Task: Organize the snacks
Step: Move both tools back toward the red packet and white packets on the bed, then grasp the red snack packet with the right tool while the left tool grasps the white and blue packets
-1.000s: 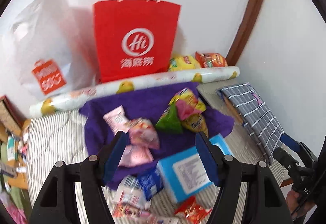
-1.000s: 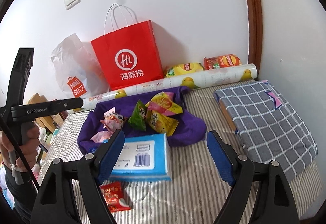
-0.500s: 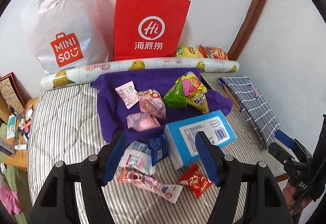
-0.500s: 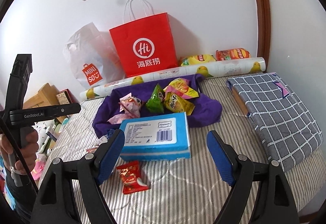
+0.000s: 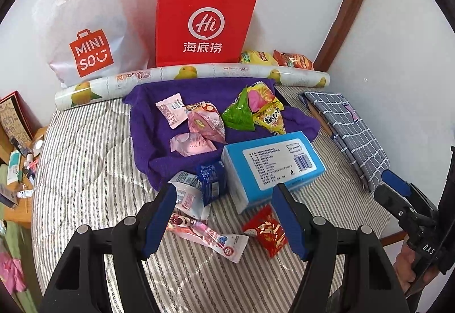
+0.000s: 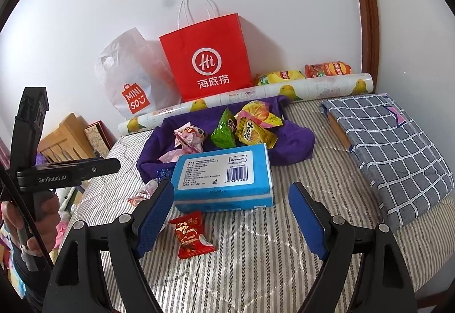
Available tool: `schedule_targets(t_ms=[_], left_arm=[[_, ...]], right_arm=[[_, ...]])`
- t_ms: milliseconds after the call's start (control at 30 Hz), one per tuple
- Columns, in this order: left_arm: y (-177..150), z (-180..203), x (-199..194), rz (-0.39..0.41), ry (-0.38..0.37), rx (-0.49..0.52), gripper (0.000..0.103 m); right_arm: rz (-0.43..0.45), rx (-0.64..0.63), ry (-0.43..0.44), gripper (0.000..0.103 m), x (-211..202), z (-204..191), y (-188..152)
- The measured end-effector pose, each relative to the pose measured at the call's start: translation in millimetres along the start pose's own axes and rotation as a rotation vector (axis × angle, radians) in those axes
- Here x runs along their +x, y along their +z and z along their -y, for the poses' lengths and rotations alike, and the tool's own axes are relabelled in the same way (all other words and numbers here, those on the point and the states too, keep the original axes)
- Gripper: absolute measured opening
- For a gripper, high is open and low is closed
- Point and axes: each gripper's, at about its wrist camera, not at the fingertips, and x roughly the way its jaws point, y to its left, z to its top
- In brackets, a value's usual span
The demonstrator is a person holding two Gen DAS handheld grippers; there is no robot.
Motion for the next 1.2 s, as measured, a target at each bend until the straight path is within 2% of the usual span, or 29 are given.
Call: schedule_targets(t_ms=[200,533,733,833,867,967,1100,1200], left_arm=[[-5,-2,2,0.003,-0.008,-0.01,0.068],[-17,-25,14,-0.009,-0.005,-0.064,0.068],[-20,-37,15,-0.001,-0.003,-0.087,0.068],[-22,-41,18,-0.007,-0.002,-0.091,0.068],[-24,-43,18,-0.009,-0.001,-0.091,0.068],[-29,-49,20,-0.015,0.004,-0.097,0.068],[-36,-59,22,-0.018,0.011,-0.115,0.068],[-40,-62,22,-0.021,0.015,-0.121,0.068]], right_arm=[[0.0,-0.001,0.007,0.083,0,0,-2],[-0.052,0.0,0.025,0.083,20,-2,-16],[-0.104,-0.019,0.076,0.083,37,-13,-31],[-0.145,-0.075,0.112,0.083,50,-30,-41],[-0.15,-0.102,0.11,0.081,54,-37,-45],[-0.177,-0.189,0.091,0.058,68,-56,-55],[-0.224,-0.255,0.121,0.057,86,-71,-65],[-0.239,-0.289,0.093,0.056,99,-78,-70]])
